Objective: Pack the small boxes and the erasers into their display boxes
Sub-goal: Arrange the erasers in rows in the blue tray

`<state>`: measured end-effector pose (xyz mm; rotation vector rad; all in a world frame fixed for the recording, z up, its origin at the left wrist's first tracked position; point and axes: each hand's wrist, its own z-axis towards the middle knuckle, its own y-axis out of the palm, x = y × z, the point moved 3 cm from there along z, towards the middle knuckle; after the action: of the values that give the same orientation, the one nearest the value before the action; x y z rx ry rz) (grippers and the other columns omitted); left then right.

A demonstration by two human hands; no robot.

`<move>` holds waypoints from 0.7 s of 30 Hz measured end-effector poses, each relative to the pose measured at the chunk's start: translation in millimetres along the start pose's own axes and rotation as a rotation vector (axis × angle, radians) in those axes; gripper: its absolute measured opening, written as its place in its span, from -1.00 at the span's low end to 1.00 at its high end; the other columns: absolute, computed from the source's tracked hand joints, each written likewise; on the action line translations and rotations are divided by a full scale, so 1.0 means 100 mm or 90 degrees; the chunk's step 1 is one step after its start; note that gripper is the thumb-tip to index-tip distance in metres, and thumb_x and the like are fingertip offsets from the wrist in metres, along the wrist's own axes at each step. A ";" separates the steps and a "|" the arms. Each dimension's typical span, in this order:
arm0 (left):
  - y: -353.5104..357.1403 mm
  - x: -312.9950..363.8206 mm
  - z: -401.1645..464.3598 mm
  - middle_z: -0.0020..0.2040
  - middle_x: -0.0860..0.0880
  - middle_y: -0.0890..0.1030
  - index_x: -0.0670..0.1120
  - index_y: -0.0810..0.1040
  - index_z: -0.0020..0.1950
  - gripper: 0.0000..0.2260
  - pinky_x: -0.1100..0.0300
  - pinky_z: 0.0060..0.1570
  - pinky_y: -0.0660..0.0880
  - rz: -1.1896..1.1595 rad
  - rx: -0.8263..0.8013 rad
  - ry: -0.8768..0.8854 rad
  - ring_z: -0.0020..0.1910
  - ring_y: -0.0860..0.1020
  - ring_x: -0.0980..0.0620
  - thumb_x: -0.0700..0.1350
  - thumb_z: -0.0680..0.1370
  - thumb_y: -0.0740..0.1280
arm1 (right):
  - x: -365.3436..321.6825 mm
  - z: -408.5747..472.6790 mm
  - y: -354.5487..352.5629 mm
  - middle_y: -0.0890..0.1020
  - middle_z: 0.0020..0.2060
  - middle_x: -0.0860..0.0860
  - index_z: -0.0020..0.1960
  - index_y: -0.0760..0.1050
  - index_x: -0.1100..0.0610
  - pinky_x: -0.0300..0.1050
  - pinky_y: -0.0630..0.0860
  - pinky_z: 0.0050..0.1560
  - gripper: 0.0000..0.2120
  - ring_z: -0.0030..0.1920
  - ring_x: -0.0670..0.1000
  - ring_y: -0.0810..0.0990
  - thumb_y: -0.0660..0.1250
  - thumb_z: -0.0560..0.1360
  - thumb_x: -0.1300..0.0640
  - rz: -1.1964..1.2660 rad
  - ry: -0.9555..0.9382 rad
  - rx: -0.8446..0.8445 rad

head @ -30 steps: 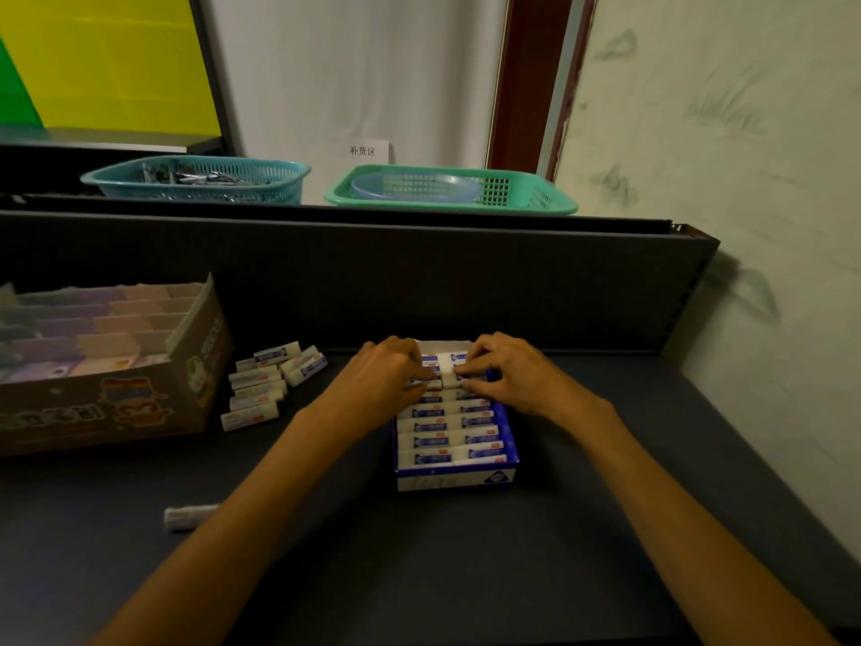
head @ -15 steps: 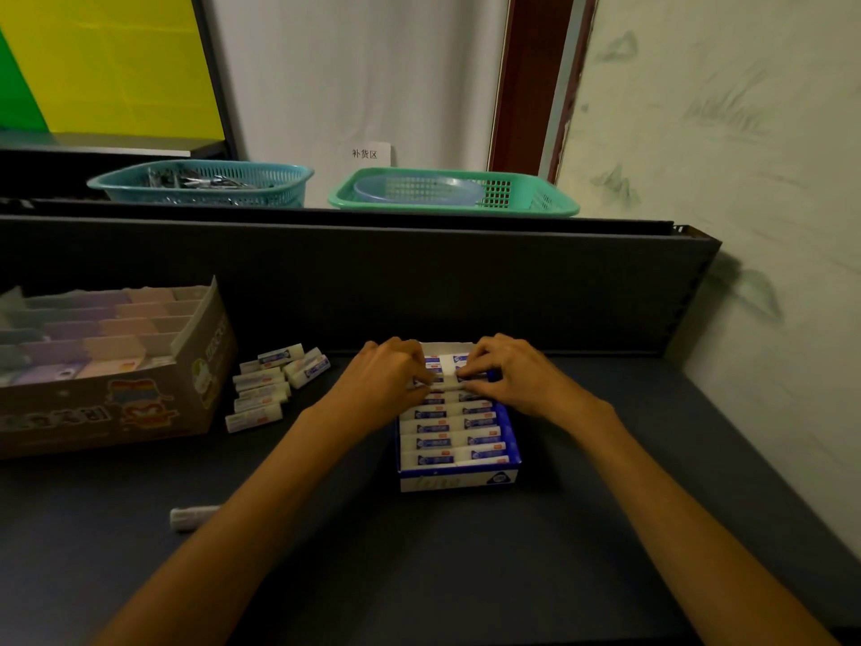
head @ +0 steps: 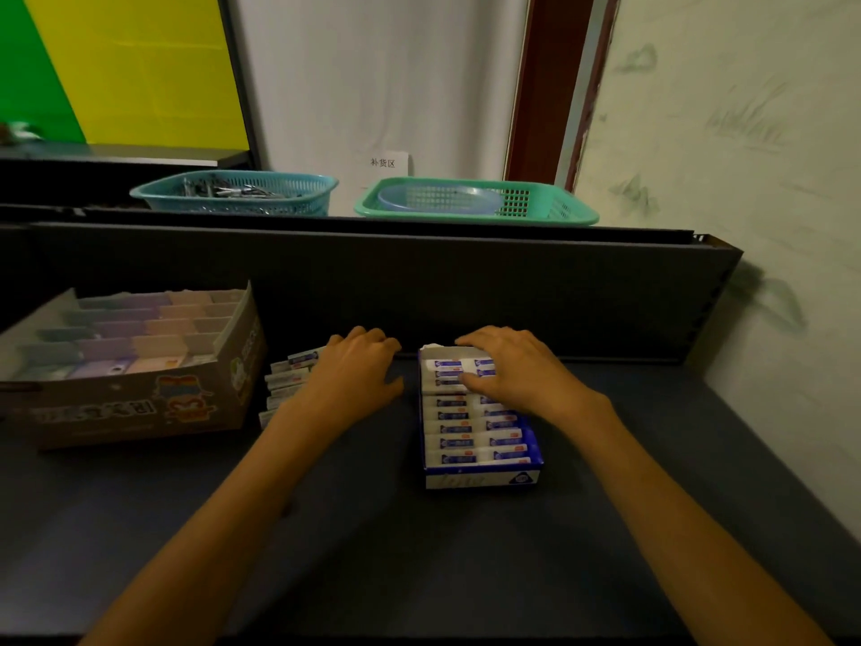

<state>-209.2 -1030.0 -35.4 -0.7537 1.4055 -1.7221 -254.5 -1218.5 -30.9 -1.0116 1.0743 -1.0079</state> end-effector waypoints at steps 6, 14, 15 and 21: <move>-0.07 -0.35 -0.25 0.30 -0.04 0.42 0.00 0.30 0.40 -0.51 0.01 0.23 0.33 0.012 -0.023 -0.036 0.29 0.37 -0.06 0.13 0.52 0.26 | -0.31 0.08 0.08 0.37 0.38 -0.05 0.44 0.26 -0.03 -0.12 0.20 0.33 -0.46 0.35 -0.01 0.32 0.30 0.52 -0.09 -0.005 -0.026 -0.001; -0.15 -0.81 -0.69 0.35 -0.04 0.38 0.02 0.24 0.44 -0.46 0.06 0.23 0.34 -0.028 -0.049 -0.077 0.31 0.36 -0.05 0.11 0.51 0.30 | -0.84 0.21 0.23 0.35 0.40 -0.02 0.46 0.24 -0.02 -0.09 0.18 0.36 -0.45 0.37 0.00 0.30 0.28 0.53 -0.11 -0.008 -0.082 -0.018; -0.15 -0.86 -0.74 0.35 -0.04 0.38 0.02 0.24 0.44 -0.46 0.06 0.22 0.36 -0.032 -0.052 -0.077 0.31 0.37 -0.04 0.11 0.51 0.30 | -0.90 0.22 0.25 0.35 0.40 -0.02 0.46 0.24 -0.02 -0.09 0.18 0.36 -0.45 0.37 0.00 0.30 0.28 0.53 -0.11 -0.007 -0.087 -0.020; -0.15 -0.99 -1.00 0.33 -0.03 0.40 0.03 0.30 0.40 -0.51 0.09 0.14 0.43 -0.038 -0.032 -0.056 0.28 0.40 -0.01 0.10 0.51 0.30 | -1.22 0.20 0.38 0.35 0.40 -0.01 0.45 0.25 -0.03 -0.08 0.20 0.35 -0.46 0.38 0.00 0.30 0.28 0.53 -0.12 0.001 -0.108 -0.050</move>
<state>-243.2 -892.7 -40.0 -0.8967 1.3841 -1.6831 -251.0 -1089.1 -40.1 -1.1387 0.9798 -0.8684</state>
